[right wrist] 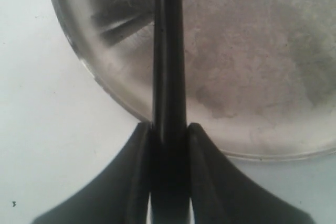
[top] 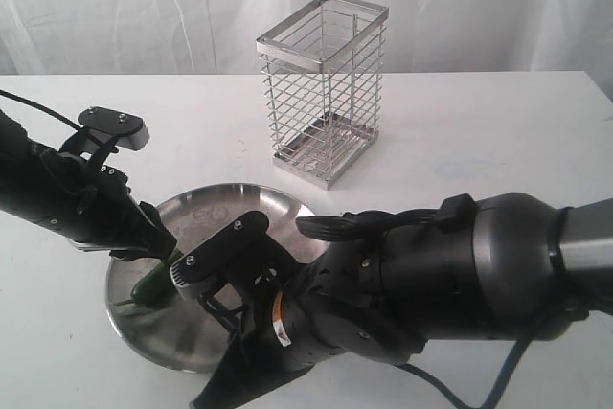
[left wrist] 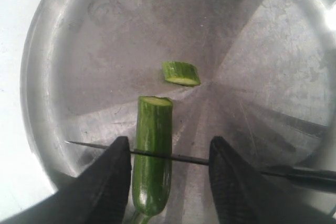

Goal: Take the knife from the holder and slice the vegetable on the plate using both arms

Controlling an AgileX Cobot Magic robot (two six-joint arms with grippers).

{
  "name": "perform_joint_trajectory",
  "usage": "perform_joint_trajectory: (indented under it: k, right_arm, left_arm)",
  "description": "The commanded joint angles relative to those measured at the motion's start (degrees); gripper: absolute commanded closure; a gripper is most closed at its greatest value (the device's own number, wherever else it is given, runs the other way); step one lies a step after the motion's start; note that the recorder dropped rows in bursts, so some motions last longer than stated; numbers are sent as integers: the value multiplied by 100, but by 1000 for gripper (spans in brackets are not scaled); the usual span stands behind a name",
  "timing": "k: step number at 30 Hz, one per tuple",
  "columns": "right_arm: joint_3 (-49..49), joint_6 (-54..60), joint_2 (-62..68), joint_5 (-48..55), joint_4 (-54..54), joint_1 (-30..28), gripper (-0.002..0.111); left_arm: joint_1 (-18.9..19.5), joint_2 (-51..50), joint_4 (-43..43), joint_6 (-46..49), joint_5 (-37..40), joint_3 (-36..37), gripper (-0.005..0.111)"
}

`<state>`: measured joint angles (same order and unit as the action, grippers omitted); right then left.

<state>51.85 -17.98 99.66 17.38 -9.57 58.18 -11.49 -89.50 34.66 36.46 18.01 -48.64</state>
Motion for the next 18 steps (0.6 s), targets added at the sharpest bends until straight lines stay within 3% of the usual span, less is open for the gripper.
perform_joint_trajectory:
  k: [1, 18]
  right_arm:
    - [10, -23, -10, -108, -81, -117, 108]
    - [10, -23, 47, -108, -53, -110, 108]
  left_arm:
    - [9, 56, 34, -66, 94, -9, 56]
    - [9, 56, 34, -66, 69, -9, 56]
